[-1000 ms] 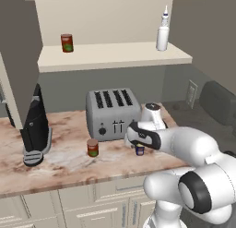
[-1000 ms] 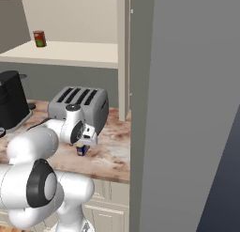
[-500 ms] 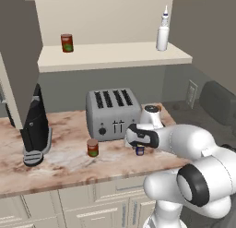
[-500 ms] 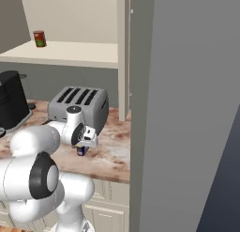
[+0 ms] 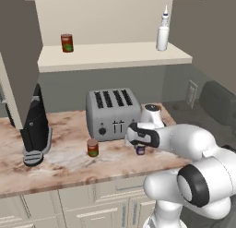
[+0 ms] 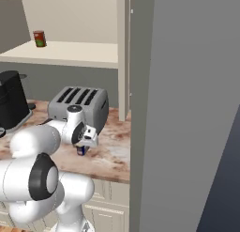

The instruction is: Pick the cans from the counter and place them in their designated side in the cabinet.

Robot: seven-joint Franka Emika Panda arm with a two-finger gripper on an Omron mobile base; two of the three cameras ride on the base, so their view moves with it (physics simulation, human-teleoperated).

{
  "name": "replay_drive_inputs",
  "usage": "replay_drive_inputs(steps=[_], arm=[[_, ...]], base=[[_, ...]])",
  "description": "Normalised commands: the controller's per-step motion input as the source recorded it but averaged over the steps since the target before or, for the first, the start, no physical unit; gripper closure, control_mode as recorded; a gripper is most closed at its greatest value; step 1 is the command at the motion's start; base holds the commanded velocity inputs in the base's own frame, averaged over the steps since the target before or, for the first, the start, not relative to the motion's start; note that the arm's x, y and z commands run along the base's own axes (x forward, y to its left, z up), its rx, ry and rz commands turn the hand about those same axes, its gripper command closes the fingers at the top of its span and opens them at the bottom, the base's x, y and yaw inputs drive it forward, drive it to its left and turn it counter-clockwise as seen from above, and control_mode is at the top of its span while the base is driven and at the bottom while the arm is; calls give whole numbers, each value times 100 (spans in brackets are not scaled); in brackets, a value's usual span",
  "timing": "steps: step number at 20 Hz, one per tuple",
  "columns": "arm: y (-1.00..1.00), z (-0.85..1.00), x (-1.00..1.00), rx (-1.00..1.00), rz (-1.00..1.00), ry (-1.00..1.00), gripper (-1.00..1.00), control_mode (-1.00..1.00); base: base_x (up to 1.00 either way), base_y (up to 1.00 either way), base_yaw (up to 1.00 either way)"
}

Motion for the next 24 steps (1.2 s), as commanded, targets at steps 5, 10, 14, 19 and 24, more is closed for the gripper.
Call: replay_drive_inputs(steps=[5, 10, 14, 19, 24], arm=[[0, 29, -18, 0, 0, 0, 100, -100], [-2, 38, -34, 0, 0, 0, 100, -100], [0, 37, -42, 0, 0, 0, 100, -100], [0, 39, -43, 0, 0, 0, 100, -100], [0, 37, -42, 0, 0, 0, 100, -100]], base=[[0, 0, 0], [0, 0, 0], [0, 0, 0], [0, 0, 0], [0, 0, 0]])
